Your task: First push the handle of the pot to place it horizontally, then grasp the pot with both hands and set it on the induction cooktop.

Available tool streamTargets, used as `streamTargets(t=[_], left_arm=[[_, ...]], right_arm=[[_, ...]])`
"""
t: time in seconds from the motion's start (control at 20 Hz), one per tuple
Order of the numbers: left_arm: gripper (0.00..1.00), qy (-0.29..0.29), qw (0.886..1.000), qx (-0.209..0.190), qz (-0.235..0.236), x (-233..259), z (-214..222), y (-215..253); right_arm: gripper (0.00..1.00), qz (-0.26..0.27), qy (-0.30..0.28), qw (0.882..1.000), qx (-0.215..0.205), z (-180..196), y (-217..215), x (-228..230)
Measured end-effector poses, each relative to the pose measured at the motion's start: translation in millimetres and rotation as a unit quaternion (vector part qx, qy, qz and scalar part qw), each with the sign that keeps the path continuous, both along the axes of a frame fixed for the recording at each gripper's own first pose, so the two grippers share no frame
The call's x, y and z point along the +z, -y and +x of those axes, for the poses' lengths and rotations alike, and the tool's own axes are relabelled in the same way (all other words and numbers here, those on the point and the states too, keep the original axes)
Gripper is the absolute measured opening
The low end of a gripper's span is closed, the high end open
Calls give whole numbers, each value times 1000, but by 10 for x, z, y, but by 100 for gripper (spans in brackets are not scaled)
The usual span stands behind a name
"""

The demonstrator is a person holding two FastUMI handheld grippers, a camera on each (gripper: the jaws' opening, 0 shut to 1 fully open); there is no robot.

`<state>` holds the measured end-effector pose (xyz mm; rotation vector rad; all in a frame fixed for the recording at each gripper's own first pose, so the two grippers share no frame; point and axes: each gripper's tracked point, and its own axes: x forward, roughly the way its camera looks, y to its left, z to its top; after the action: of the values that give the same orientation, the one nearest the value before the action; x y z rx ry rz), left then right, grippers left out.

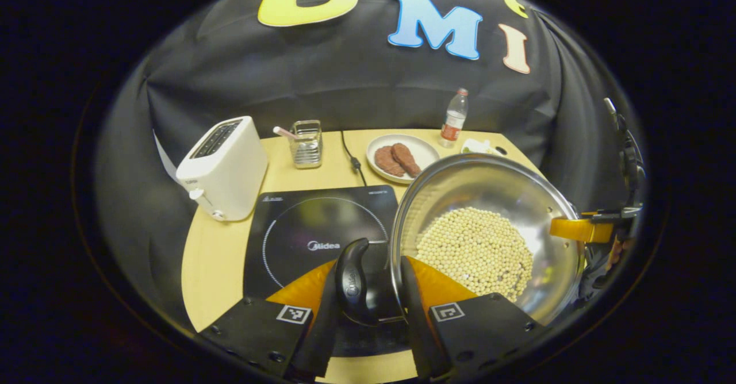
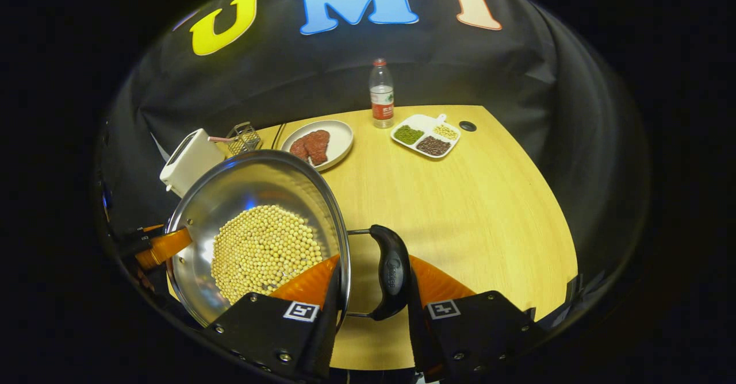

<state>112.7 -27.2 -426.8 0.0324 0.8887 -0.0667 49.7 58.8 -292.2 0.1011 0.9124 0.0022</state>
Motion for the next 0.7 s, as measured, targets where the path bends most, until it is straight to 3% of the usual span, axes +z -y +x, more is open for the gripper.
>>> streamTargets(t=[0.7], left_arm=[[58, -4, 1000, 25, 2, -21, -92, 48]], right_arm=[[54, 3, -10, 999, 31, 315, -942, -111]])
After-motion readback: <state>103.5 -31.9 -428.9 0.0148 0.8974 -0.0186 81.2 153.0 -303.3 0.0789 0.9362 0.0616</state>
